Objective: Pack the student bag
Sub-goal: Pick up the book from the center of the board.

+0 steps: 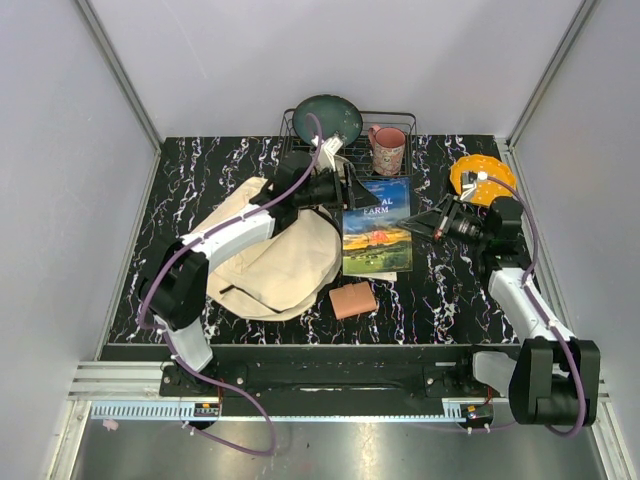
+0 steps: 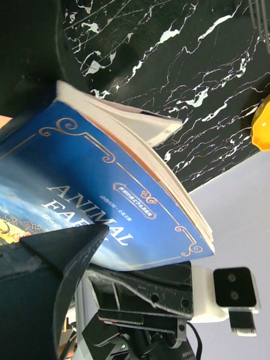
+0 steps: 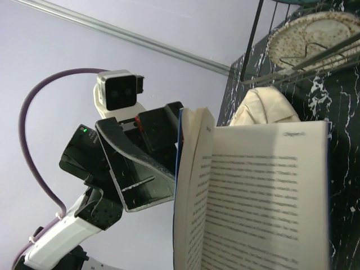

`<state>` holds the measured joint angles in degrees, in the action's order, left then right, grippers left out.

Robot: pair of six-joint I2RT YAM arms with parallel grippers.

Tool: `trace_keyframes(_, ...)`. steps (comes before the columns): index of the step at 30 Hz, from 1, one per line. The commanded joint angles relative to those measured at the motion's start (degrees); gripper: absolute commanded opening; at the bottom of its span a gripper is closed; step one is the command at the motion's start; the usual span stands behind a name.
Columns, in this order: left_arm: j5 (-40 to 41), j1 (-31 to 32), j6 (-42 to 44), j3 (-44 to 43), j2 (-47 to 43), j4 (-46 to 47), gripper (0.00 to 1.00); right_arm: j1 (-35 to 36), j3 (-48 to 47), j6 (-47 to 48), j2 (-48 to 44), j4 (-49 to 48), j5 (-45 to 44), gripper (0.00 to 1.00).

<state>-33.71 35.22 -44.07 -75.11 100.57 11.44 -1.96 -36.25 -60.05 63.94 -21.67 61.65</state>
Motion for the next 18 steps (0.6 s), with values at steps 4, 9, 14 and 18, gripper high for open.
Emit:
trace_keyframes(4,-3.64,-0.15,3.2,0.93,-4.51,4.56,0.27,1.6,-3.56,1.68,4.52,-3.91,1.46,0.0)
trace_keyframes(9,0.22,-0.33,5.22,2.24,-7.4,0.87,0.0,1.6,-8.21,8.01,7.42,7.3,-1.35,0.15)
trace_keyframes(14,14.09,-1.91,4.97,6.28,-15.29,-2.56,0.0,1.6,-10.51,11.97,6.55,16.56,-10.3,0.66)
trace_keyframes(18,23.07,-5.16,1.89,11.28,-21.46,-4.58,0.0,1.69,-4.65,7.42,3.57,13.09,-12.7,0.67)
